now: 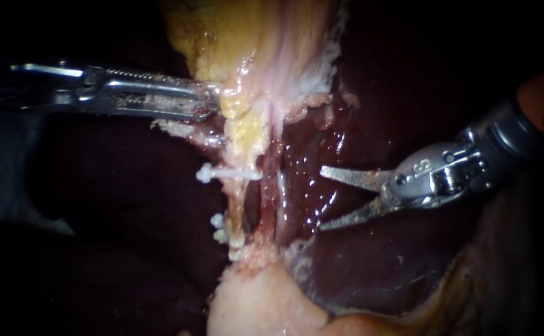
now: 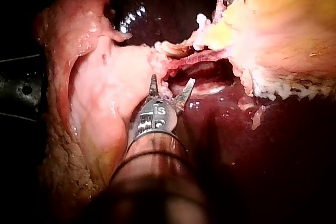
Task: Go to the cutting position left tube
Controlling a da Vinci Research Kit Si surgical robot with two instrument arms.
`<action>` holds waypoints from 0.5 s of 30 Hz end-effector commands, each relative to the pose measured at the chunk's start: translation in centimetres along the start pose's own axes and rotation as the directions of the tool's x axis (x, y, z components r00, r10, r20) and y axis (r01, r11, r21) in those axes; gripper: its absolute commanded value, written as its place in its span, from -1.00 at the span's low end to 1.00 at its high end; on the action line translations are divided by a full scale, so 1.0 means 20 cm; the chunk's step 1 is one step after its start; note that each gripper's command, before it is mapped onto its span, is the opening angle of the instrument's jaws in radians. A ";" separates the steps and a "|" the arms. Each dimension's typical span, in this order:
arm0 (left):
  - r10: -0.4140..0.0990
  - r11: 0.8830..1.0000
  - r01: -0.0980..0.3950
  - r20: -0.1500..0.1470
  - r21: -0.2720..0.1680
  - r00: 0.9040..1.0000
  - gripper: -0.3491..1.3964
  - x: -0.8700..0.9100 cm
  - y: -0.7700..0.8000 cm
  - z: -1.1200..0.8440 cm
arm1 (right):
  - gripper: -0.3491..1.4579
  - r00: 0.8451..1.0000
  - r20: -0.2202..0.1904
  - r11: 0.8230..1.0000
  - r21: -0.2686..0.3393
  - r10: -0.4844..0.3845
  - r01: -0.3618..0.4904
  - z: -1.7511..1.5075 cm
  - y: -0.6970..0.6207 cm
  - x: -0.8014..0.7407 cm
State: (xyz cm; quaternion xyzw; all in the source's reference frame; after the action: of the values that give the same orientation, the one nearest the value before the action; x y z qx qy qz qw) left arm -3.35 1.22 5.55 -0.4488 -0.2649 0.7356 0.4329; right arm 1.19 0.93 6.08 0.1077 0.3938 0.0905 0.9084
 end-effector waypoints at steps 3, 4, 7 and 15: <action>-0.001 1.000 0.001 0.001 -0.003 1.000 -1.00 0.001 0.001 -0.003 | 0.99 1.000 0.000 1.000 0.000 0.000 0.000 0.000 0.000 0.000; -0.003 1.000 0.003 0.003 -0.006 1.000 -1.00 0.002 0.002 -0.005 | 0.99 1.000 0.000 1.000 0.000 0.000 0.000 0.000 0.000 0.000; -0.009 1.000 0.009 0.005 -0.012 1.000 -1.00 0.007 0.004 -0.014 | 0.99 1.000 0.000 1.000 0.000 0.000 0.000 0.000 0.000 0.000; -0.029 1.000 0.029 -0.032 0.003 0.999 -1.00 0.020 0.008 -0.039 | 0.99 1.000 0.002 1.000 0.004 0.000 0.000 0.000 0.000 0.000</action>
State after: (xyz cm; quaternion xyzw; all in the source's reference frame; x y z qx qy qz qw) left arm -2.79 1.49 4.88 -0.4539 -0.2627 0.7236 0.4488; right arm 1.19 0.92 6.08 0.1099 0.3945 0.0898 0.9079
